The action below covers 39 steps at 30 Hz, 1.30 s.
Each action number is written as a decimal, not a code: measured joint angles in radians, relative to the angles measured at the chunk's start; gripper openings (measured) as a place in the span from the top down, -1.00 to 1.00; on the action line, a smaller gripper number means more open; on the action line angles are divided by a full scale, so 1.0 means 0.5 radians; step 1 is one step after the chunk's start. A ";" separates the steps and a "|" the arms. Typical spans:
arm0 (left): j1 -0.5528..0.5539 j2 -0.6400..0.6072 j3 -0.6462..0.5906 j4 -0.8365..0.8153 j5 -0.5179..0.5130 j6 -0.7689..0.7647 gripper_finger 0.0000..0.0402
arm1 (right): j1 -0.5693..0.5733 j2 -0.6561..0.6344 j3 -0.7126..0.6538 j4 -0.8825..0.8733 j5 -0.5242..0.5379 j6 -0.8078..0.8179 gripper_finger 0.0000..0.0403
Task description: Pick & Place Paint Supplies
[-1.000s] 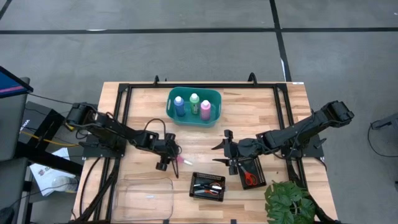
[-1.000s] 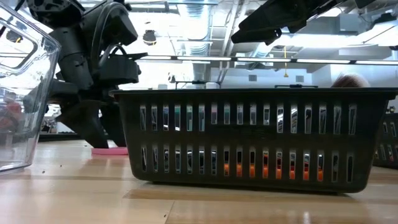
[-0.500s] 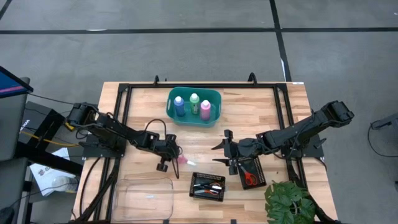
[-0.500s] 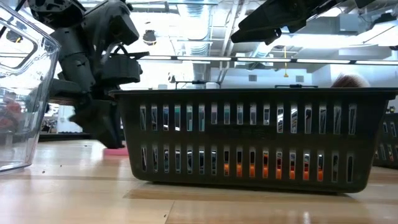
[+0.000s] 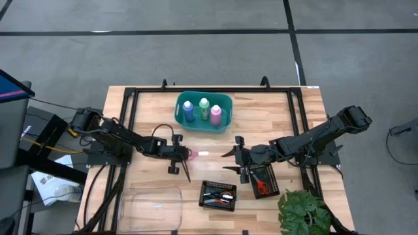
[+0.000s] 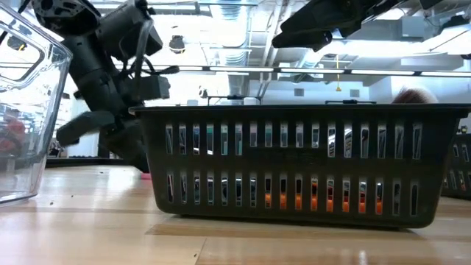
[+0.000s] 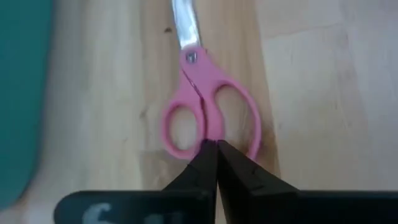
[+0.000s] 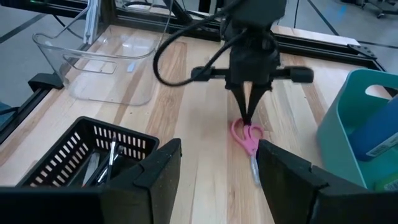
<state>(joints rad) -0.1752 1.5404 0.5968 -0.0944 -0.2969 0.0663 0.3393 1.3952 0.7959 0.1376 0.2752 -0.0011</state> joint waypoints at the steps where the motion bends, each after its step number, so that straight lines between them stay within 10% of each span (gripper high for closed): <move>1: 0.000 -0.041 -0.005 -0.015 -0.008 0.000 0.99 | 0.000 0.000 0.000 0.004 0.000 -0.007 0.03; 13: 0.051 -0.403 0.006 0.087 0.165 -0.126 1.00 | -0.021 0.098 -0.001 0.173 -0.024 -0.074 0.03; 31: 0.265 0.208 0.120 0.355 0.475 -0.252 0.09 | -0.037 0.115 0.001 0.170 -0.024 -0.066 0.03; 39: 0.266 0.369 0.215 0.231 0.490 -0.195 0.07 | -0.037 0.115 0.001 0.143 -0.024 -0.051 0.03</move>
<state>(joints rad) -0.0422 1.7250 0.7042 0.0212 -0.0521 -0.0311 0.3210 1.4528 0.7963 0.2089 0.2630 -0.0265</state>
